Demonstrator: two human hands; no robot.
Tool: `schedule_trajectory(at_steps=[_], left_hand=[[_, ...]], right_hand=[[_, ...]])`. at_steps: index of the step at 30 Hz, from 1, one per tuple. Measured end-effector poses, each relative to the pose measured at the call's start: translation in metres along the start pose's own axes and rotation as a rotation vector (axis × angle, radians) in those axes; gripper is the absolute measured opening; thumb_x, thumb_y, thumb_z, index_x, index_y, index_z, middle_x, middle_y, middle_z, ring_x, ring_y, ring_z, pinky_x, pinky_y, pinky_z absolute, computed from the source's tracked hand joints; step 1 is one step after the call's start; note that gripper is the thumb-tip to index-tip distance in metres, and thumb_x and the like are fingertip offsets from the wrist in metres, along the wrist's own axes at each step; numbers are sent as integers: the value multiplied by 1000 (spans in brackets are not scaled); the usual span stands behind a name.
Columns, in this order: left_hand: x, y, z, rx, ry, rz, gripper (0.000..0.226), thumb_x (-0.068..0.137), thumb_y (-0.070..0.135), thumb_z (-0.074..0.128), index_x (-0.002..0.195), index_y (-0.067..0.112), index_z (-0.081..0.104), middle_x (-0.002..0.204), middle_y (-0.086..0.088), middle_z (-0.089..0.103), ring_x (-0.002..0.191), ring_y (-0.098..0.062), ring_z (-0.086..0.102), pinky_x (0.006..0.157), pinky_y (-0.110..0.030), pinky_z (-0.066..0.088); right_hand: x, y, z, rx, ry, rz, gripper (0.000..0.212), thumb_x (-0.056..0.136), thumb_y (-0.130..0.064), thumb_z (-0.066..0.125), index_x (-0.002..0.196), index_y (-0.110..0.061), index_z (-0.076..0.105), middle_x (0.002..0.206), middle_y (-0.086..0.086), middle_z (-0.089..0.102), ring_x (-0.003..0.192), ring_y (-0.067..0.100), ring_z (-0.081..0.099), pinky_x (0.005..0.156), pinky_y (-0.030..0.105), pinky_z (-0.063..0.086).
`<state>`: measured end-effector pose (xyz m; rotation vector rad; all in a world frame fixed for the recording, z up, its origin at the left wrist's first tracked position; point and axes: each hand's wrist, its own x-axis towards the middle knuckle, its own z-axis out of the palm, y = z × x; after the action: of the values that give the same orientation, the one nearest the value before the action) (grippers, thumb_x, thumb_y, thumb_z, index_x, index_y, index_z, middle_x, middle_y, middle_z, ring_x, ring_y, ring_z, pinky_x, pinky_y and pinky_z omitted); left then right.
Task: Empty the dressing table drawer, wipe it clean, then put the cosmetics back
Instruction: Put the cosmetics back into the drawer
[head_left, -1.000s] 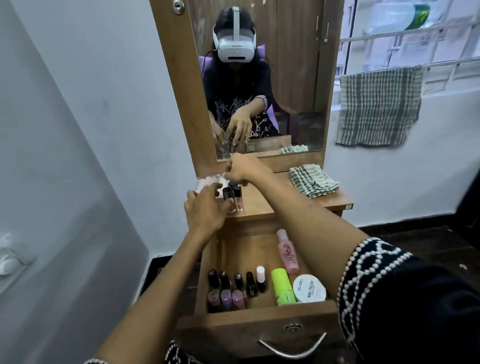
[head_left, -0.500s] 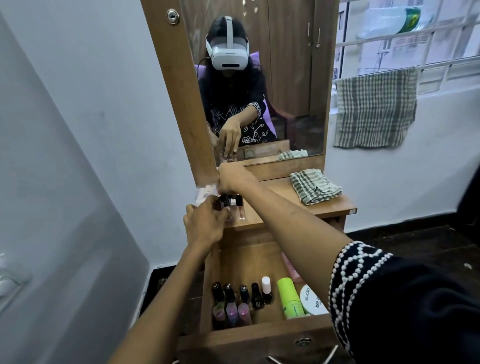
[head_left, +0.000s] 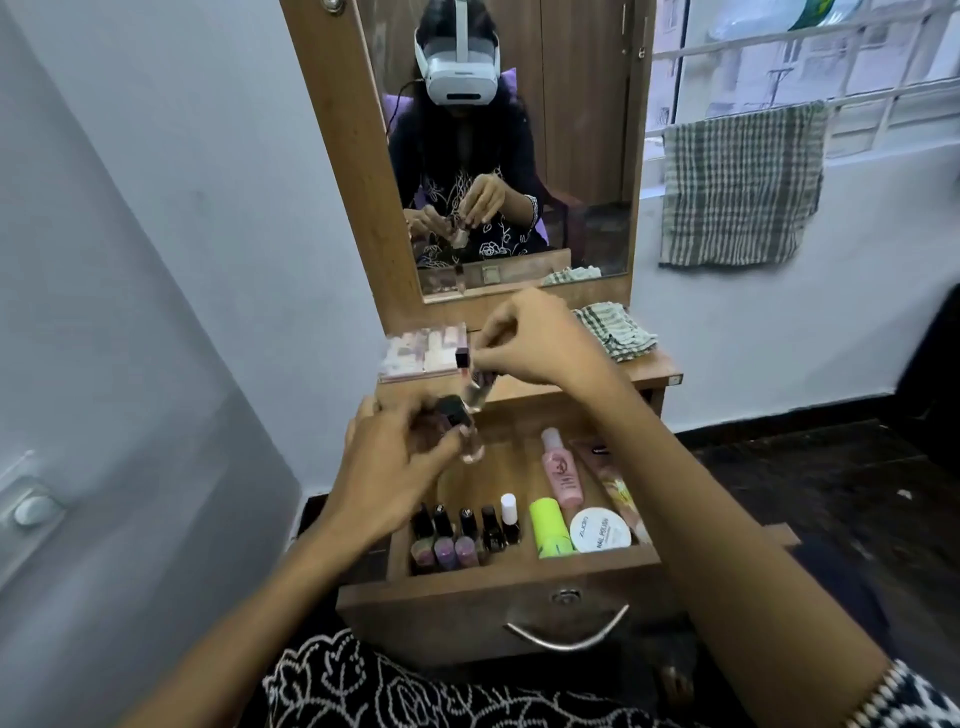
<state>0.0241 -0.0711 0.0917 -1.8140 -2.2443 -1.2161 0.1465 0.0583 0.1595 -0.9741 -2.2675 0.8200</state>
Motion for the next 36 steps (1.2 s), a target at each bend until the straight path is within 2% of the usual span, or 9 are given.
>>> schedule_trajectory(at_steps=[4, 10, 14, 17, 19, 21, 25, 28, 36], left_hand=[[-31, -2, 18, 5, -183, -49, 12, 78, 42, 63, 89, 40, 58, 86, 18, 58, 95, -7, 42, 73, -15, 35], [-40, -4, 43, 169, -315, -112, 30, 71, 47, 62, 92, 26, 60, 83, 6, 47, 93, -14, 43, 82, -32, 45], [-40, -6, 55, 268, -381, -100, 27, 73, 47, 64, 93, 29, 58, 83, 5, 56, 97, -17, 42, 84, -34, 42], [-36, -7, 61, 321, -399, -112, 27, 74, 49, 65, 95, 31, 61, 89, 6, 64, 98, -17, 42, 84, -32, 39], [-33, -8, 64, 363, -409, -123, 28, 73, 51, 65, 93, 32, 64, 90, 7, 67, 98, -18, 42, 82, -32, 38], [-30, -7, 66, 421, -431, -132, 23, 71, 52, 66, 85, 34, 61, 89, 6, 66, 97, -18, 40, 77, -30, 35], [-26, -7, 71, 491, -446, -123, 17, 74, 44, 66, 87, 32, 65, 92, 4, 65, 88, -15, 31, 71, -28, 27], [-26, -10, 73, 519, -443, -105, 15, 78, 36, 66, 92, 30, 68, 97, 2, 64, 88, -14, 28, 73, -27, 25], [-26, -15, 76, 561, -447, -108, 15, 82, 29, 65, 96, 26, 71, 100, 2, 62, 87, -13, 26, 75, -26, 27]], right_hand=[[-42, 33, 6, 67, -91, 152, 7, 69, -14, 75, 76, -13, 75, 72, -3, 71, 68, 5, 64, 62, 21, 53], [-72, 68, 40, 51, -213, 309, 4, 71, -10, 74, 74, -12, 72, 81, 9, 72, 63, 19, 66, 63, 35, 61], [-78, 78, 58, -30, -214, 293, 5, 70, -13, 74, 74, -14, 73, 115, 7, 60, 82, 18, 68, 68, 27, 55], [-79, 79, 65, -46, -224, 274, 18, 70, -9, 75, 65, -16, 59, 125, 7, 54, 95, 18, 64, 67, 24, 47], [-79, 80, 69, -31, -243, 296, 23, 70, -6, 75, 65, -14, 53, 119, 11, 57, 104, 20, 61, 75, 30, 53], [-80, 81, 74, -47, -266, 305, 12, 70, -6, 75, 74, -12, 65, 104, 5, 52, 93, 20, 63, 81, 35, 55], [-82, 84, 84, -62, -309, 301, 18, 71, -9, 73, 89, -15, 73, 97, 3, 67, 82, 15, 60, 73, 25, 51], [-83, 84, 88, -47, -316, 301, 17, 71, -9, 73, 87, -17, 72, 93, 1, 69, 82, 14, 60, 69, 22, 46], [-79, 82, 95, -55, -324, 304, 16, 68, -7, 75, 72, -20, 67, 92, 2, 70, 88, 17, 67, 81, 30, 56]])
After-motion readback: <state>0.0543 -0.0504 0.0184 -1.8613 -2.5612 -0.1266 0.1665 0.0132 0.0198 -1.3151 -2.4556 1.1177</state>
